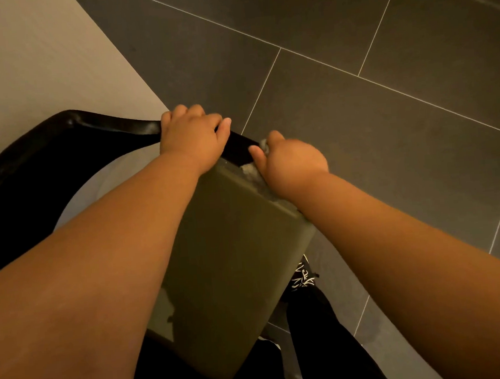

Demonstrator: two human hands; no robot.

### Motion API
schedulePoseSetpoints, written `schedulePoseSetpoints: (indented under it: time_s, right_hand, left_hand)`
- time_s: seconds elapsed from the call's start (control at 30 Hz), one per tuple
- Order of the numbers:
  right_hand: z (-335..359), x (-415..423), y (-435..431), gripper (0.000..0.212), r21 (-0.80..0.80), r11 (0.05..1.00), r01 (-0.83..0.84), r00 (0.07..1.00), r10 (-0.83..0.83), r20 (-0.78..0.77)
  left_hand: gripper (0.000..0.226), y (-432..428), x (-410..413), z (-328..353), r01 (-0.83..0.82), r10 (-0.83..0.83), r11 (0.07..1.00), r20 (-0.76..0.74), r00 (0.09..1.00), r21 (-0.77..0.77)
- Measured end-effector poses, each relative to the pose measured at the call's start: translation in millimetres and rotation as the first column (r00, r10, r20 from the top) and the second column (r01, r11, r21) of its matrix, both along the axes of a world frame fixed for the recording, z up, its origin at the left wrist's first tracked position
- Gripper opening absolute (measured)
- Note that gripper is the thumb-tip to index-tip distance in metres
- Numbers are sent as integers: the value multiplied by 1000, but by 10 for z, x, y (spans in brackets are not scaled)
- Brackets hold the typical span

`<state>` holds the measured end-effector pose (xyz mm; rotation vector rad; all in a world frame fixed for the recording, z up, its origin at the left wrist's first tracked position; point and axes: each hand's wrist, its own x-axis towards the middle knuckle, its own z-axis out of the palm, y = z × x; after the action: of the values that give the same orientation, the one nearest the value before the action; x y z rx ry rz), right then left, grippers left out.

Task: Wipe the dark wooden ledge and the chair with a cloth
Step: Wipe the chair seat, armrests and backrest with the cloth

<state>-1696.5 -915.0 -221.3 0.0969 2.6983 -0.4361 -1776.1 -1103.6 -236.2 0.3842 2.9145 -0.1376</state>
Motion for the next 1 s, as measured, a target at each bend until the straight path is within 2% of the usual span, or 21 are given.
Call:
schedulePoseSetpoints:
  time_s: [0.07,0.17,0.27,0.3,0.37,0.43,0.6,0.8,0.9,1.0]
  right_hand:
    - [-21,-43,-57,41,-31,998,-46,999,45,-22]
    - [-57,243,290,43,-32,999,-25,999,23,-37]
    - [-70,761,779,59,101,994,-48,998,52,-42]
    - [-57,874,866,59,111,993,-30,999,33,-26]
    - [-30,889,866,44,56,997,50,999,-50,2]
    - [-28,718,726,37,30,998,61,998,-61,-4]
    - [-66,500,530,39,-104,994,-45,997,38,-67]
    - [1,1261,1077,43,-262,959,107,992,-122,-43]
    - [-64,1223,984,42,-239,959,153,985,-169,-46]
    - [-102,1004,840,45,-174,981,81,989,-101,-108]
  left_hand:
    - [59,-1,9,-10,0,0,1000,3,1000,0]
    - [58,7,19,14,7,-7,1000,30,1000,26]
    - [55,-17,74,-7,-1,-1,996,23,1000,84]
    - [54,-15,126,-18,7,-8,994,9,1000,112]
    - [48,54,270,-21,39,-39,984,-3,999,175]
    - [46,256,410,5,105,-110,972,11,994,209]
    - [48,747,602,48,214,-223,967,53,973,140]
    - [48,730,631,27,226,-228,965,-1,974,132]
    - [48,754,644,19,221,-219,968,-25,975,122]
    - [46,740,645,0,214,-208,968,-58,976,130]
